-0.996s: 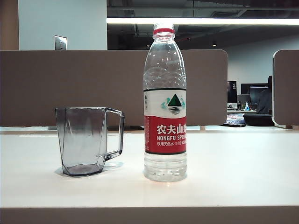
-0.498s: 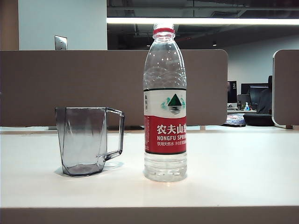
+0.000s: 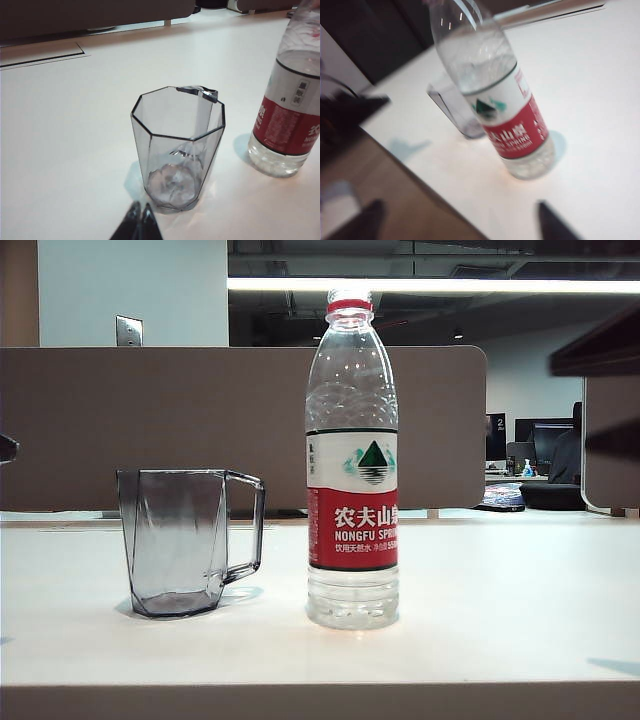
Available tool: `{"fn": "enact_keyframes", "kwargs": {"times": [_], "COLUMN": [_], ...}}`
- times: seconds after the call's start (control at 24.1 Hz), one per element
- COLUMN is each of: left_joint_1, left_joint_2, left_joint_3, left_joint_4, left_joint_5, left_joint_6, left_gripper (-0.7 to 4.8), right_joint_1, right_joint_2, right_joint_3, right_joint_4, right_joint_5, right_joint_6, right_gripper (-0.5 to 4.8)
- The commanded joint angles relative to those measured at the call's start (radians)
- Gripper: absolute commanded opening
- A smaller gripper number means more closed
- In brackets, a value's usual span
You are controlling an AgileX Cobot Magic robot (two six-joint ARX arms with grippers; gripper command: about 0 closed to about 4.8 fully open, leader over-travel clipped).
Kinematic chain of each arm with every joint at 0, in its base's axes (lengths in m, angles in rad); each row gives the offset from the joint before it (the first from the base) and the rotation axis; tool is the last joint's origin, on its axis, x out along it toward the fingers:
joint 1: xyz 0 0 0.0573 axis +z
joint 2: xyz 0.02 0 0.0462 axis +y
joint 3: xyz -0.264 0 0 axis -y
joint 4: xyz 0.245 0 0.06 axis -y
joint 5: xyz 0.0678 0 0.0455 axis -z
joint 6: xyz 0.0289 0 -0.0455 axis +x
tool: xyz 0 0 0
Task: Pick up the mineral water bottle on the table and pour water into the mug until it's half full.
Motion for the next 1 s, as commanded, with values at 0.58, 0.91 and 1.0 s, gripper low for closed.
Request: {"fn": "enact_keyframes", "kwargs": {"times": [0.58, 0.91, 1.0], "left_joint_1": [-0.128, -0.128, -0.128], "left_joint_2": [0.000, -0.003, -0.003], "left_joint_3": [0.003, 0.003, 0.003], "left_joint_4": [0.013, 0.013, 0.013], "left_joint_5": [0.001, 0.000, 0.001], "left_joint_6": [0.000, 0.000, 0.000], "left_gripper": [-0.05, -0.05, -0.05], "right_joint_1": [0.168, 0.103, 0.105], "right_joint_2": [0.803, 1.372, 1.415], "right_joint_3": [0.026, 0.278, 0.305], "right_joint_4": [0.763, 0.975, 0.983], "right_joint_5": [0.291, 0.184, 0.177], "right_joint_6": [-0.353, -0.366, -0.366], "right_gripper": [4.79, 4.79, 4.79]}}
